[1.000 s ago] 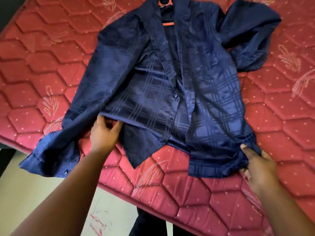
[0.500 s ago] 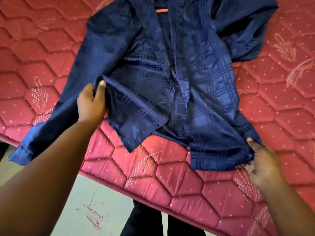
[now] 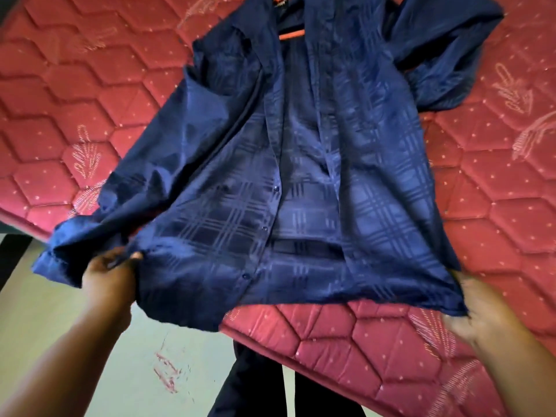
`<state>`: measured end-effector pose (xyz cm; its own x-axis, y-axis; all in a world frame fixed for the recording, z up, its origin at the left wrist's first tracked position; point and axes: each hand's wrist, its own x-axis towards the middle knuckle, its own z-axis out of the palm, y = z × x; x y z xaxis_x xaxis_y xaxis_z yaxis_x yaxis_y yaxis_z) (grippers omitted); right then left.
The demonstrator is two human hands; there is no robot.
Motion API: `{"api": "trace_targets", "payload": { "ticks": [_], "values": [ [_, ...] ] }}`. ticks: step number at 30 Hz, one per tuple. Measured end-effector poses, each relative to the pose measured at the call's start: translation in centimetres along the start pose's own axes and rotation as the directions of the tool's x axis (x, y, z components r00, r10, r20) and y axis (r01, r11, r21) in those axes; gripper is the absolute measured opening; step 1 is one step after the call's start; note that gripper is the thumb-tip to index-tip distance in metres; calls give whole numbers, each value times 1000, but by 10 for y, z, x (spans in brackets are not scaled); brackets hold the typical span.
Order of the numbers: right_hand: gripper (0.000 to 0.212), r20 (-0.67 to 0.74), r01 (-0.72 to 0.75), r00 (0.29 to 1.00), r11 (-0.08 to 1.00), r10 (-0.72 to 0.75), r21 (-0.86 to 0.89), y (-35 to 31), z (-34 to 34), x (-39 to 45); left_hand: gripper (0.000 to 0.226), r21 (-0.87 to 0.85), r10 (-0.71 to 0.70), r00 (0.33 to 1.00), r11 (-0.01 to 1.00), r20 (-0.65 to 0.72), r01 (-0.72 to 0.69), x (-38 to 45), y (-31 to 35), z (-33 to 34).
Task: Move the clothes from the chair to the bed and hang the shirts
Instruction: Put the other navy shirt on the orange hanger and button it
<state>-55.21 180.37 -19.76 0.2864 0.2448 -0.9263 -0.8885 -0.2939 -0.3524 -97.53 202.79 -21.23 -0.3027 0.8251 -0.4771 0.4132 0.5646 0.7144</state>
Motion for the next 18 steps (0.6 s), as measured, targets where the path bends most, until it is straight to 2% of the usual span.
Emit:
{"api": "trace_targets", "payload": {
  "ticks": [1, 2, 3, 4, 5, 6, 7, 8, 9, 10, 11, 12, 13, 14, 16, 18],
  "values": [
    [33, 2, 64, 998, 998, -64, 3, 0, -2, 2, 14, 52, -85, 996, 995, 20, 83, -7, -10, -4],
    [51, -57, 151, 987, 988, -153, -32, 9, -18, 3, 24, 123, -155, 988, 981, 21, 152, -13, -19, -8],
    [68, -139, 228, 960, 968, -242, -105, 19, -33, 21, 30, 200, -181, 983, 964, 16, 174, -19, -28, -11],
    [84, -237, 237, 930, 952, -280, -195, 24, -41, 31, 37, 303, -176, 984, 938, -12, 171, -26, -35, -15],
    [90, -275, 254, 897, 914, -345, -318, 26, -39, 27, 49, 412, -154, 987, 898, -33, 154, -29, -44, -19],
    [83, -316, 289, 838, 853, -445, -434, 28, -28, 17, 62, 539, -127, 991, 832, -44, 130, -36, -49, -21],
    [76, -337, 284, 751, 738, -568, -612, 34, -19, 5, 66, 639, -70, 997, 765, -37, 78, -45, -51, -21],
    [74, -276, 293, 649, 569, -708, -769, 40, -13, -10, 62, 699, 12, 1000, 715, -27, 10, -53, -52, -19],
    [71, -116, 311, 547, 330, -829, -891, 42, -7, -24, 54, 726, 132, 991, 682, -3, -89, -63, -48, -15],
    [64, 80, 325, 427, 70, -901, -943, 46, -6, -31, 43, 727, 271, 962, 652, 40, -214, -72, -40, -9],
    [54, 262, 334, 356, -140, -897, -932, 48, -7, -34, 34, 712, 393, 915, 615, 97, -339, -82, -32, -3],
    [44, 403, 363, 326, -281, -855, -888, 48, -6, -32, 31, 693, 502, 850, 556, 160, -459, -90, -22, 6],
    [34, 515, 432, 332, -359, -790, -828, 47, -1, -29, 33, 668, 583, 781, 493, 222, -558, -96, -17, 15],
    [24, 596, 520, 350, -379, -723, -765, 49, 8, -25, 35, 620, 628, 731, 469, 266, -629, -101, -11, 25],
    [9, 670, 621, 417, -345, -614, -703, 54, 37, -21, 34, 505, 619, 709, 517, 337, -691, -103, -4, 49],
    [17, 631, 556, 548, -324, -549, -766, 60, 61, -9, 34, 460, 558, 721, 556, 411, -693, -107, -5, 73]
  ]
}}
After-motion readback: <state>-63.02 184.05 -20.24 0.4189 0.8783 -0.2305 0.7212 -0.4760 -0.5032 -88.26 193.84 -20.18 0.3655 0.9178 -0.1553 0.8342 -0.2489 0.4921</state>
